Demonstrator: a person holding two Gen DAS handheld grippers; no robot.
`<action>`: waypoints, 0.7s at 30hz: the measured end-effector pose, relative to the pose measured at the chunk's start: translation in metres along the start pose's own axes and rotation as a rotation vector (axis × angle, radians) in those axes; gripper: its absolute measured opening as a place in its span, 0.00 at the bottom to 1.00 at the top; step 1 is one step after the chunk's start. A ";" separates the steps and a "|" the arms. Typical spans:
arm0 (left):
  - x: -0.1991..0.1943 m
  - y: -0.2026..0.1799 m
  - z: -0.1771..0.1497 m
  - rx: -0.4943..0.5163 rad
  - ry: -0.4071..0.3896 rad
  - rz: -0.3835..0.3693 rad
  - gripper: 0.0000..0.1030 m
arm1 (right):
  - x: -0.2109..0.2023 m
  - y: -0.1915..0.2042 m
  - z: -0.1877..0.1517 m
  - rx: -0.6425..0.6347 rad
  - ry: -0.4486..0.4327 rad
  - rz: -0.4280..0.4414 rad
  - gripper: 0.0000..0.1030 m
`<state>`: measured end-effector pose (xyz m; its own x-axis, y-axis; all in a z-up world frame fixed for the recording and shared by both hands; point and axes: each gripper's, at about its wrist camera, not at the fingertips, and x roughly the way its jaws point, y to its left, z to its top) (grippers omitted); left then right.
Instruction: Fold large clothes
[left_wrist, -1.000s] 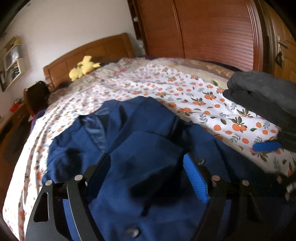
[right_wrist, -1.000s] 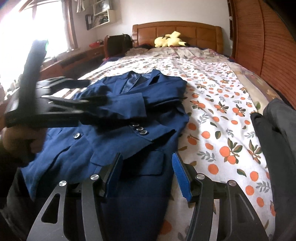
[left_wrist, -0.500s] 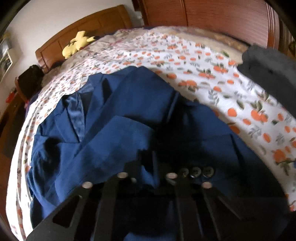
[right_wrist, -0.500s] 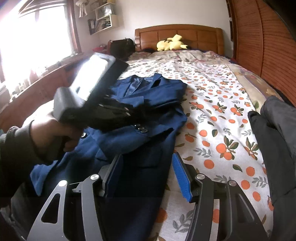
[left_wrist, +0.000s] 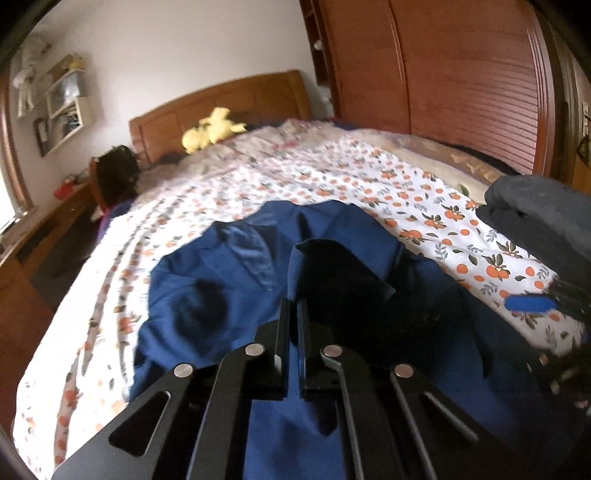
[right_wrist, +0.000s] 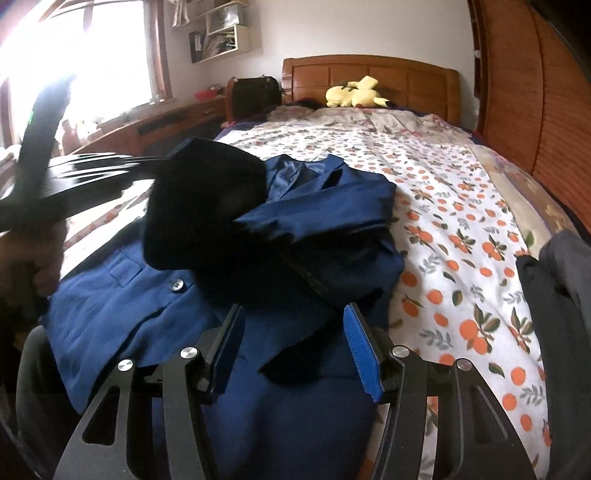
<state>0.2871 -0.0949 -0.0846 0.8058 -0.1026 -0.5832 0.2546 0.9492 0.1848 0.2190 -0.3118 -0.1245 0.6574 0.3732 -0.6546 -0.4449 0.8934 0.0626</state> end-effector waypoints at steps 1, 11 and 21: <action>-0.008 0.004 -0.004 -0.001 -0.009 0.008 0.03 | 0.003 0.002 0.002 -0.002 0.002 -0.001 0.52; -0.030 0.048 -0.068 -0.065 0.015 0.044 0.03 | 0.032 0.022 0.015 -0.028 0.031 -0.007 0.52; -0.016 0.064 -0.108 -0.114 0.067 0.051 0.07 | 0.052 0.041 0.015 -0.059 0.067 -0.001 0.52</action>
<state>0.2326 -0.0005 -0.1490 0.7777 -0.0371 -0.6275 0.1491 0.9807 0.1268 0.2440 -0.2518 -0.1444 0.6168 0.3528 -0.7037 -0.4803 0.8769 0.0186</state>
